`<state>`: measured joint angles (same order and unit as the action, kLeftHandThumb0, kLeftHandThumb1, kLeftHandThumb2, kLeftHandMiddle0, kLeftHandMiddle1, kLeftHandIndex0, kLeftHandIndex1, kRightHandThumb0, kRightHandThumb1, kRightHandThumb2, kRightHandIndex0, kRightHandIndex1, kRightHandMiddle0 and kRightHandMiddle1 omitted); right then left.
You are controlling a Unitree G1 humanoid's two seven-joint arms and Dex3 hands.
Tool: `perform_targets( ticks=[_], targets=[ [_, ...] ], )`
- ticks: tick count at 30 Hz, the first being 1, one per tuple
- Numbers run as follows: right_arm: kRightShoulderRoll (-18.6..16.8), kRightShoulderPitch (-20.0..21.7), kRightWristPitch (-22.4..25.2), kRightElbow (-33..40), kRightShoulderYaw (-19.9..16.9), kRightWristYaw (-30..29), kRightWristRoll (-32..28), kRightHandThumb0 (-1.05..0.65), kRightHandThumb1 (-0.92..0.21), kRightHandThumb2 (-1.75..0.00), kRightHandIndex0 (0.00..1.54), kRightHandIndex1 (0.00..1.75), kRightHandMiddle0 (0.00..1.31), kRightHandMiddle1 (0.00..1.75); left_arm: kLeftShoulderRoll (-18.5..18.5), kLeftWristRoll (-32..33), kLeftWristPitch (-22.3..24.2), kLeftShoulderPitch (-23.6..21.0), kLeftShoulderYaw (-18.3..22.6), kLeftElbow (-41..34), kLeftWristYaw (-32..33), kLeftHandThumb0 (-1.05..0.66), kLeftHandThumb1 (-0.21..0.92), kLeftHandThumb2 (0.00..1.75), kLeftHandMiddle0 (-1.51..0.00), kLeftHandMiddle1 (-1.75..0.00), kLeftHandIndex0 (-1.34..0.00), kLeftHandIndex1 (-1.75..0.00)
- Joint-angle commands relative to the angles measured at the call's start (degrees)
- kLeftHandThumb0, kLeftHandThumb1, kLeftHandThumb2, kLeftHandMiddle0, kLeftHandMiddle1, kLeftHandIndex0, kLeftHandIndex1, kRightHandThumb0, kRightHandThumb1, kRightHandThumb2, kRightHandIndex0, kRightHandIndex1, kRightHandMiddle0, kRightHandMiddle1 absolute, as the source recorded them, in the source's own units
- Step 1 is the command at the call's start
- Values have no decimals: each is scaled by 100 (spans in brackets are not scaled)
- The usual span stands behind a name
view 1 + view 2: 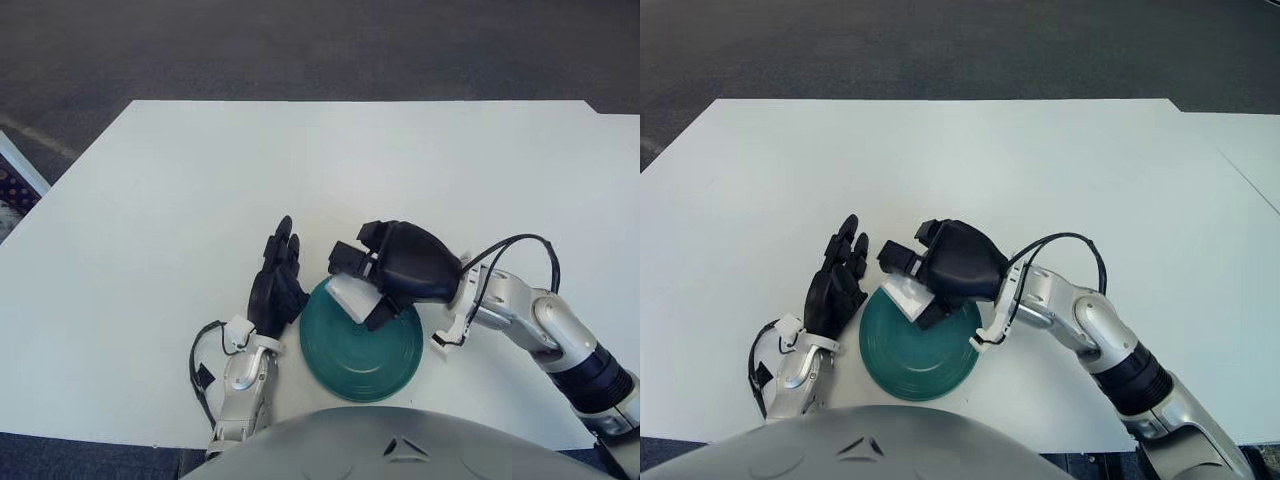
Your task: Put the charger into the plate.
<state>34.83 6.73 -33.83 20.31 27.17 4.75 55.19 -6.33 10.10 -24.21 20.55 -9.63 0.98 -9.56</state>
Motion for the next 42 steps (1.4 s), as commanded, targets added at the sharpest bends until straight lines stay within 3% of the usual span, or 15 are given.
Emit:
perform_targets(
  ticks=[1,8,15,29,42],
  targets=[
    [-44,34,-53,-54,-18,-56,94,-48,-86,-82,100,175,86,175,-27,-81,100,55,-24,-79,83,-98,92,109,0,0,0,-21],
    [18,70,-273,-297,70,272,-24,-51,-87,-82,99,175,84,175,-61,-44,220,123,-54,-220,108,-97,92,109,0,0,0,-21],
    [7,-72,-387,-571,149,232,179,-53,-88,-81,98,175,82,175,-47,185,259,153,-71,-260,-20,-96,92,108,0,0,0,-22],
    [32,38,-752,-818,231,58,518,-64,-92,-75,99,175,88,175,-61,131,178,140,-83,-180,6,-97,92,109,-1,0,0,-23],
    [-4,-187,-702,-722,189,-168,868,-58,-92,-68,88,175,76,175,-65,19,172,136,-71,-174,59,-98,92,107,0,0,0,-21]
  ],
)
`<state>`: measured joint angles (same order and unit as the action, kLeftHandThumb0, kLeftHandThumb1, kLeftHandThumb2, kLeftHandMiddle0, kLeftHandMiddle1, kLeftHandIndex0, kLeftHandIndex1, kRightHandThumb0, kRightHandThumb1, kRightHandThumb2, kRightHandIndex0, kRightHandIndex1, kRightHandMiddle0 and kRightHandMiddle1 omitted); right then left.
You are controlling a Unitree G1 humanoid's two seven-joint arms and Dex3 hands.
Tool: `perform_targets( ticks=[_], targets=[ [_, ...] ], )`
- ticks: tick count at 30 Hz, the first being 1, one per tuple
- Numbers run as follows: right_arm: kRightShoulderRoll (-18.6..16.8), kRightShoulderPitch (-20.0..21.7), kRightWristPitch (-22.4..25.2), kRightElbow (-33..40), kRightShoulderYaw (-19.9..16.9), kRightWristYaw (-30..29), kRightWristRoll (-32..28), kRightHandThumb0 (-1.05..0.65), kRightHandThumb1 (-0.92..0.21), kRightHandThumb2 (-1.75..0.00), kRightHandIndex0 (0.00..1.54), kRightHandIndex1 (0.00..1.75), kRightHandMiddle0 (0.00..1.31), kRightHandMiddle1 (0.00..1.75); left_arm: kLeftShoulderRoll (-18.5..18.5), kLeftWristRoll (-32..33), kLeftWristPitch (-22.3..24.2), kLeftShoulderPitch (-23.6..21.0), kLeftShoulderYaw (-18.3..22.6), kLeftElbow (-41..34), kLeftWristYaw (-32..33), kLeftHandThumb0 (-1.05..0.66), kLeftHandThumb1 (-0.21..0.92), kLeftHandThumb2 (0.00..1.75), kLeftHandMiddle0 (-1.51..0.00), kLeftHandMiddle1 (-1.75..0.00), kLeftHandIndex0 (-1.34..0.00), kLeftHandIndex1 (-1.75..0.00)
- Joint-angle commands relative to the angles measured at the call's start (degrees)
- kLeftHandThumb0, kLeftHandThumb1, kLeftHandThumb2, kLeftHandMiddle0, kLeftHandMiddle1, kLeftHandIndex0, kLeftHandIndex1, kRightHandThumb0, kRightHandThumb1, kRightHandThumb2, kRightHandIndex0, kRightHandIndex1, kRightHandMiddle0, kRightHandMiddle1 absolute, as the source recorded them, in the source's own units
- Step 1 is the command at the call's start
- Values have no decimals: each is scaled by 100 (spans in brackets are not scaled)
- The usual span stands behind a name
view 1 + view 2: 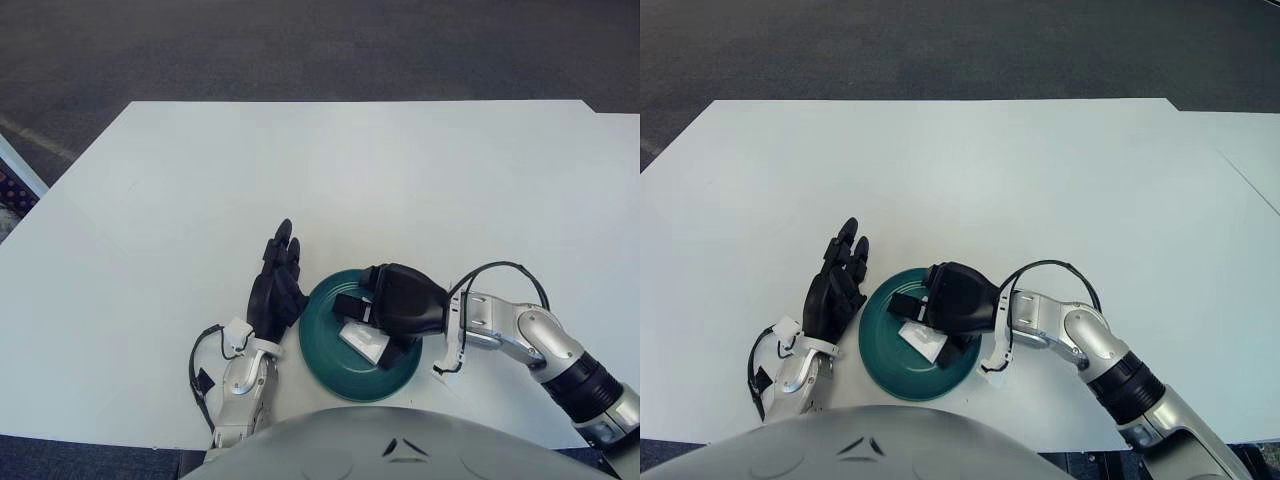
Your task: Put the charger into the plate.
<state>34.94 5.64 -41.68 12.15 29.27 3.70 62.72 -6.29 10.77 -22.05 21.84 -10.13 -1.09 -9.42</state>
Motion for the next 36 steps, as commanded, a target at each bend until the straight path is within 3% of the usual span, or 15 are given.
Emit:
perform_targets(
  ticks=[1,4,7,9,10,11,12,14,15,18,25,36],
  targets=[
    [-56,-175,208,211,-1,90,127,-57,-92,-68,88,175,75,175,-67,-100,-55,0,-12,43,73,-98,92,108,0,0,0,-21],
    [-106,-359,431,421,34,341,151,-63,-92,-68,77,175,48,175,-63,-204,-65,-9,13,54,131,-98,92,108,0,0,0,-20],
    [-43,-618,552,750,56,564,214,-71,-92,-70,66,175,35,175,-4,-256,-22,-17,121,62,189,-97,92,108,0,0,0,-19],
    [4,-769,634,1098,58,843,230,-77,-92,-75,35,175,20,175,27,-248,1,-63,211,147,207,-97,92,109,0,0,0,-19],
    [20,-828,701,1371,56,1121,207,-80,-92,-77,28,158,16,163,17,-267,30,-78,238,171,243,-97,92,109,0,0,0,-18],
    [18,-857,752,1549,58,1322,191,-85,-92,-82,23,117,10,131,6,-281,49,-92,258,190,265,-97,92,109,0,0,0,-18],
    [15,-787,877,1820,77,1853,95,-88,-92,-85,24,84,7,110,-14,-303,25,-122,294,246,301,-97,92,109,0,0,0,-17],
    [-2,-648,1042,2106,102,2561,-38,-93,-92,-92,22,47,3,79,-37,-328,-35,-163,338,328,333,-97,92,108,0,0,0,-17],
    [-12,-602,1090,2184,106,2786,-81,-94,-92,-95,21,33,2,66,-42,-336,-60,-177,350,356,340,-98,92,108,0,0,0,-16],
    [-25,-466,1169,2277,137,3384,-70,-98,-92,-100,17,14,1,45,-47,-339,-159,-238,388,480,341,-98,92,108,0,0,0,-14],
    [-89,-349,1273,2367,155,4082,-177,-104,-92,-107,11,2,0,17,-43,-284,-298,-316,447,651,311,-99,92,108,0,0,0,-9],
    [-194,-287,1335,2419,86,4178,-157,-105,-92,-110,10,1,0,1,-6,-303,-358,-277,419,686,233,-99,92,112,0,0,0,-8]
  ],
)
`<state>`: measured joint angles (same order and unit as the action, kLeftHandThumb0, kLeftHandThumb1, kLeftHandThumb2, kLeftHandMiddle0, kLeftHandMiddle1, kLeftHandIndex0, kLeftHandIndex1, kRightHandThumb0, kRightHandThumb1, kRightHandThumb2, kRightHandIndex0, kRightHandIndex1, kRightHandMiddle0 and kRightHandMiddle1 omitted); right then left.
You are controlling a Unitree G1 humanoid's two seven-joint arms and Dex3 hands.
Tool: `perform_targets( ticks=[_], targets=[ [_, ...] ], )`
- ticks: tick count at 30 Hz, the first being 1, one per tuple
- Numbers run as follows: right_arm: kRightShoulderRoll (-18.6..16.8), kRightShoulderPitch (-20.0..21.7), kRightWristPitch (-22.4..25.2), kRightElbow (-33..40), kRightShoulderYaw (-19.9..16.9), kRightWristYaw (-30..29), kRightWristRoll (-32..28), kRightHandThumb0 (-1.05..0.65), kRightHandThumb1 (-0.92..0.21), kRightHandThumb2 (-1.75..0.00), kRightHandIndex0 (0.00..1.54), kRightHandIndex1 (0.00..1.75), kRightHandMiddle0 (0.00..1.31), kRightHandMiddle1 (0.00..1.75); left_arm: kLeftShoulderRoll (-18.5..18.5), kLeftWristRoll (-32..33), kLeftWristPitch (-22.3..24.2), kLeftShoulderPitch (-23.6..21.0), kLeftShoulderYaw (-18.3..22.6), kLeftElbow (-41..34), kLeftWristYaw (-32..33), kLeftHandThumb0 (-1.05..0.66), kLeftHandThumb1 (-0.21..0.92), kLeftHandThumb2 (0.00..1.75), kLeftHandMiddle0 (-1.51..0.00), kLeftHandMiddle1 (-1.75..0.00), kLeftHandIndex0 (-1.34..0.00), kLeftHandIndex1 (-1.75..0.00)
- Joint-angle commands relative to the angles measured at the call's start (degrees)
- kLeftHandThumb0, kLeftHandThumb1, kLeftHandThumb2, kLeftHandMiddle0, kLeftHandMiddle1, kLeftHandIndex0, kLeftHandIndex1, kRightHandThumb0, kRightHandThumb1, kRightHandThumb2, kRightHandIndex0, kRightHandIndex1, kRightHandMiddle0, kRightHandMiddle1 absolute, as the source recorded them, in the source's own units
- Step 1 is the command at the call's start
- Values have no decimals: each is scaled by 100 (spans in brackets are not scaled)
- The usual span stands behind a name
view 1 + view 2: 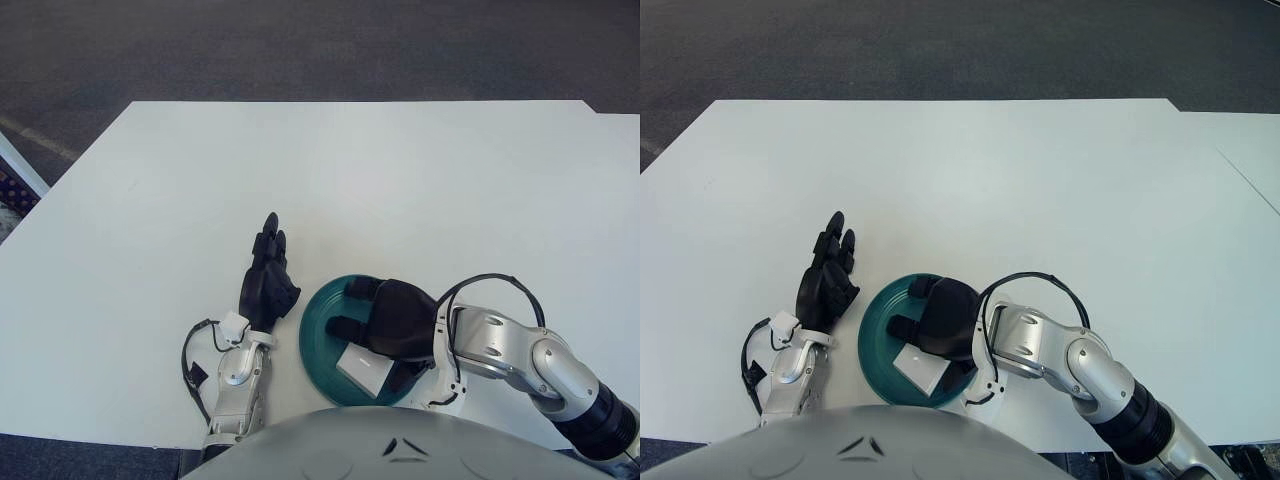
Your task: Put the charger into the plate.
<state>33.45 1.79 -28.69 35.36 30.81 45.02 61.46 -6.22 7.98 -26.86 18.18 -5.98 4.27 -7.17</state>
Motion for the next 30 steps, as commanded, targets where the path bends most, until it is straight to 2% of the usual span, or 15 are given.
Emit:
perform_targets(
  ticks=[1,11,16,21,24,26,30],
  targets=[
    [-55,100,48,102,-75,50,-36,-105,-92,-111,10,1,0,0,-11,-17,136,92,-1,144,3,-99,92,113,0,0,0,-8],
    [-167,215,194,109,-151,215,-210,-105,-92,-113,12,1,2,1,15,15,244,98,-15,135,-27,-98,92,115,0,0,0,-6],
    [-210,203,260,91,-216,120,-305,-105,-92,-114,13,1,4,2,32,33,307,99,-14,126,-49,-98,92,115,0,0,0,-5],
    [-242,568,562,454,-521,509,-929,-105,-92,-116,14,2,5,4,-6,375,416,101,8,132,-227,-98,92,116,0,0,0,-4],
    [-312,704,645,489,-588,523,-1065,-105,-92,-116,15,2,6,5,-50,673,475,81,30,183,-394,-97,92,116,0,0,-1,-5],
    [-359,771,705,496,-618,507,-1108,-105,-92,-116,16,1,3,13,-72,834,539,66,52,207,-474,-97,92,116,0,0,0,-7],
    [-472,1214,1101,635,-880,720,-1419,-105,-92,-114,18,1,1,26,-88,952,604,35,91,280,-526,-96,92,114,-1,0,0,-14]
  ],
)
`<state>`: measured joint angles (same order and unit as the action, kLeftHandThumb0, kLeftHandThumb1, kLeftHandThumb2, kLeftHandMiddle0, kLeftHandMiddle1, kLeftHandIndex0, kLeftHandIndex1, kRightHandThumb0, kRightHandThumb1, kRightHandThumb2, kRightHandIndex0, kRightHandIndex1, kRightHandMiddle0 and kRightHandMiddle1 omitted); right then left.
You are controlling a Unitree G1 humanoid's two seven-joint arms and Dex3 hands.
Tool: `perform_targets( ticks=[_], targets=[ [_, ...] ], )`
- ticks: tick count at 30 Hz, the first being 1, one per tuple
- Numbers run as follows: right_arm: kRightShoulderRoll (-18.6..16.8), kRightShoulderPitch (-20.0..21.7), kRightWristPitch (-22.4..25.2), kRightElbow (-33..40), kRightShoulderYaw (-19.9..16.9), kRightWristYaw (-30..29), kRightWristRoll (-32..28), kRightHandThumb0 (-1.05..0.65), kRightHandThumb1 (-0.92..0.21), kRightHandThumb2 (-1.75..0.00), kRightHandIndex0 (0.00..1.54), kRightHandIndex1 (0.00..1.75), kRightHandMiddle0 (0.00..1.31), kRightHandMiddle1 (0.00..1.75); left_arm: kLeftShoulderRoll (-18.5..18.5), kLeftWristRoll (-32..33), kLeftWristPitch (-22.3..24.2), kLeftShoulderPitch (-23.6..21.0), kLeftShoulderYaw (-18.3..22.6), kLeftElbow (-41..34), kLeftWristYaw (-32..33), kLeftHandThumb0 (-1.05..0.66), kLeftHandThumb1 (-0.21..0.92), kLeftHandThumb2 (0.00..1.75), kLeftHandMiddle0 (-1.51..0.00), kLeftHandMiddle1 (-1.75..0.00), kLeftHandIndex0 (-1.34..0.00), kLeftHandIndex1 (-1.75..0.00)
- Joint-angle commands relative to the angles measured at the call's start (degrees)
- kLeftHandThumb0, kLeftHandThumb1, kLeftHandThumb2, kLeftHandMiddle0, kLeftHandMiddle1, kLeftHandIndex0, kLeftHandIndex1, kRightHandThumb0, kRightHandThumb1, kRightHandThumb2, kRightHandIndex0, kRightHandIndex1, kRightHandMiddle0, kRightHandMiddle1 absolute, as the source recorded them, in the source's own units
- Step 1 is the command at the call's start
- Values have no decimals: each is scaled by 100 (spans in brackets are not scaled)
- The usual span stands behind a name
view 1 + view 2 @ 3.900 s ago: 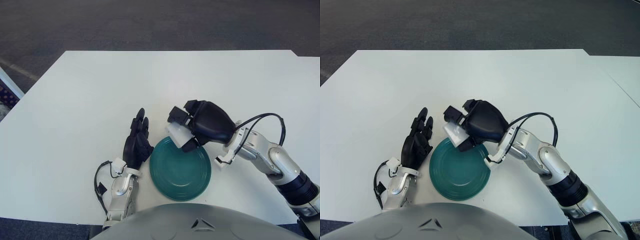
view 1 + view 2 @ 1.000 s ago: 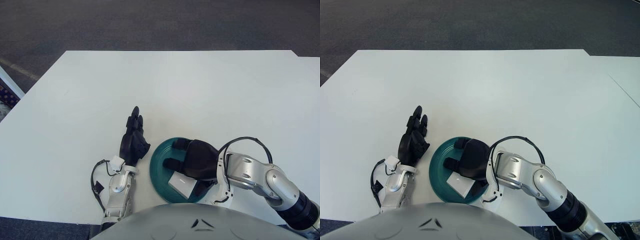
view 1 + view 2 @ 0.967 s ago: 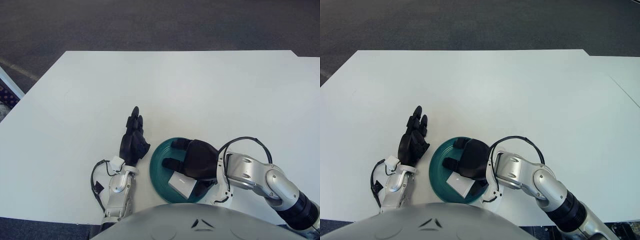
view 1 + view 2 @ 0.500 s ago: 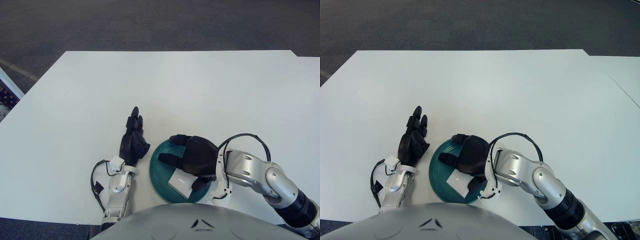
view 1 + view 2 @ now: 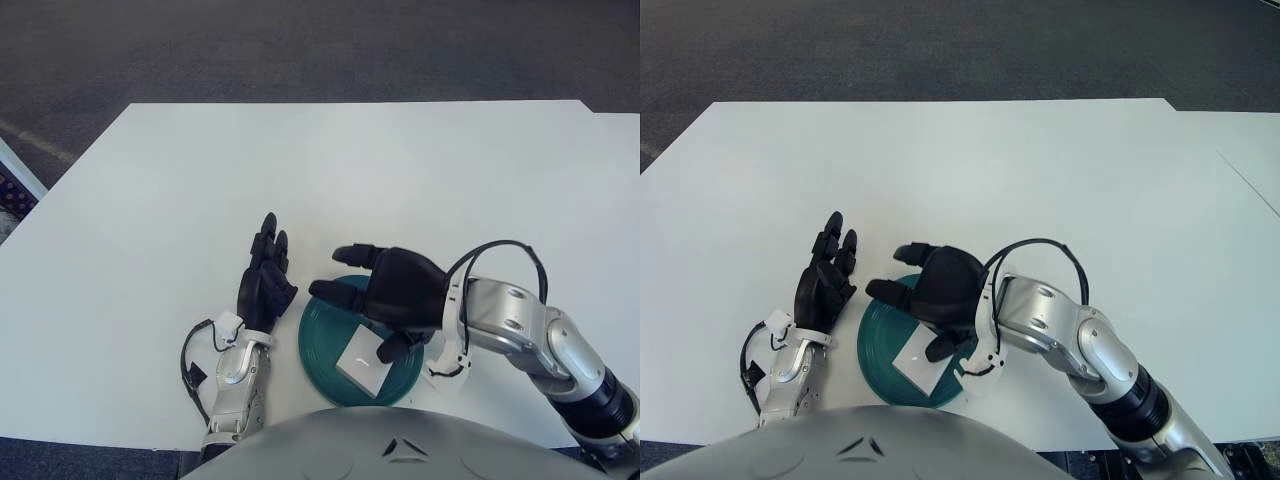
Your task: Put the charger into the plate.
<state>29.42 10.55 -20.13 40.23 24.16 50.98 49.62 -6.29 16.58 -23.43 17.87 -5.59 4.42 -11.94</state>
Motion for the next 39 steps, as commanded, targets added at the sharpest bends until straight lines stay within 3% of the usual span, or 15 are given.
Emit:
perform_targets(
  ticks=[1,6,11,14,26,33,39],
  targets=[
    [-64,461,327,148,-311,160,-344,-105,-92,-113,19,1,0,28,-70,73,252,67,51,266,-44,-95,92,113,-1,0,0,-15],
    [-18,855,666,139,-690,252,-795,-105,-92,-111,23,2,0,37,-29,-32,272,106,0,159,-13,-93,92,112,-2,-1,0,-18],
    [40,789,831,110,-917,110,-987,-105,-92,-108,28,3,0,46,-39,-270,367,206,-160,-221,113,-92,92,110,-4,-1,0,-16],
    [65,532,1050,-39,-1425,-133,-1449,-105,-92,-105,30,4,0,53,-26,-495,255,193,-120,-123,218,-93,92,110,-5,-1,0,-16],
    [-843,-68,2025,-1836,-2039,-1687,-2577,-96,-92,-80,44,7,0,86,-156,-622,2,137,-34,283,429,-97,92,104,-8,-1,0,-27],
    [-2029,-1052,2073,-2612,-2535,-2747,-4061,-87,-92,-60,47,7,5,97,0,-991,-212,288,-89,-138,606,-98,92,102,-7,-1,0,-36],
    [-2656,-1317,1890,-3164,-2827,-3371,-4869,-67,-92,-43,53,14,11,104,78,-1228,-332,353,-79,-202,672,-94,92,102,-9,-1,0,-45]
  ],
)
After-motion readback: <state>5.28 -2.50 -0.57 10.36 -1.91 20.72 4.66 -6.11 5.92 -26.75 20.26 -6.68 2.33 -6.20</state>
